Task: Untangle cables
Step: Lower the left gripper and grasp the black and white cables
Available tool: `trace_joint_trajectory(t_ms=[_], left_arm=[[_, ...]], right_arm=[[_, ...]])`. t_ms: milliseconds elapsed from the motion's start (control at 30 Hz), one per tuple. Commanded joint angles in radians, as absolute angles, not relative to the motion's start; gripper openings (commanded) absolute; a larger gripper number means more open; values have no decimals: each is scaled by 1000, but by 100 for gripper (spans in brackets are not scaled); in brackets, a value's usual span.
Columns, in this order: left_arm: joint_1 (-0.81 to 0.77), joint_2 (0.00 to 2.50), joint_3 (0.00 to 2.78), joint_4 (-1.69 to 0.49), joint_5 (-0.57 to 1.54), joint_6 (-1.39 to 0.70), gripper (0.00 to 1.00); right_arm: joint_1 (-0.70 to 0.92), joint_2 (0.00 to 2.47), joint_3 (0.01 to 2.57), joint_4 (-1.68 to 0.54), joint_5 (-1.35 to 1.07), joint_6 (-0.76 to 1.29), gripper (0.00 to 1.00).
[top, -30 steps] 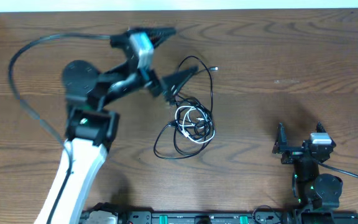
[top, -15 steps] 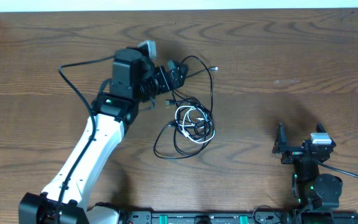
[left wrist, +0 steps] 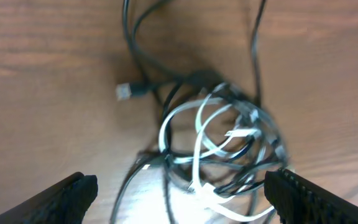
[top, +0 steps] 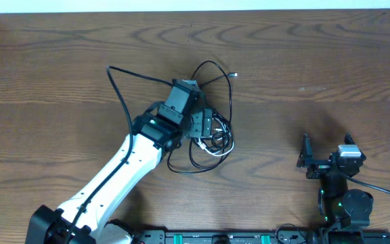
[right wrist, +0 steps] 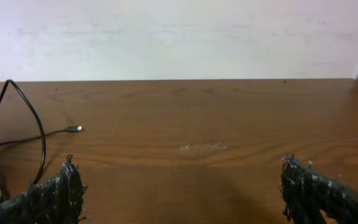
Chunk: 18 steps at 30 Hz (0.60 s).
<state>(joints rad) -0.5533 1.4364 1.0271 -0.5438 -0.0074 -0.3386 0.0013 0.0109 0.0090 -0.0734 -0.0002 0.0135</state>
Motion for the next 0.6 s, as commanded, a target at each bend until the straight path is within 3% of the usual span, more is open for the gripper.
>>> trace_joint_trajectory(t_ms=[0,300,500,567], left_arm=[[-564,1491,1037,-593,-80,-311,92],[-564,1575,1037,-576,-80,-319,80],[-564,1584,1037,-532,-80,-318,78],[-564,1585,1037,-506,-80,-318,71]], right_arm=[[15,5,6,-75,1,3,99],[15,5,6,-75,1,3,99],[15,6,5,-75,1,2,99],[15,6,5,-75,1,3,99]])
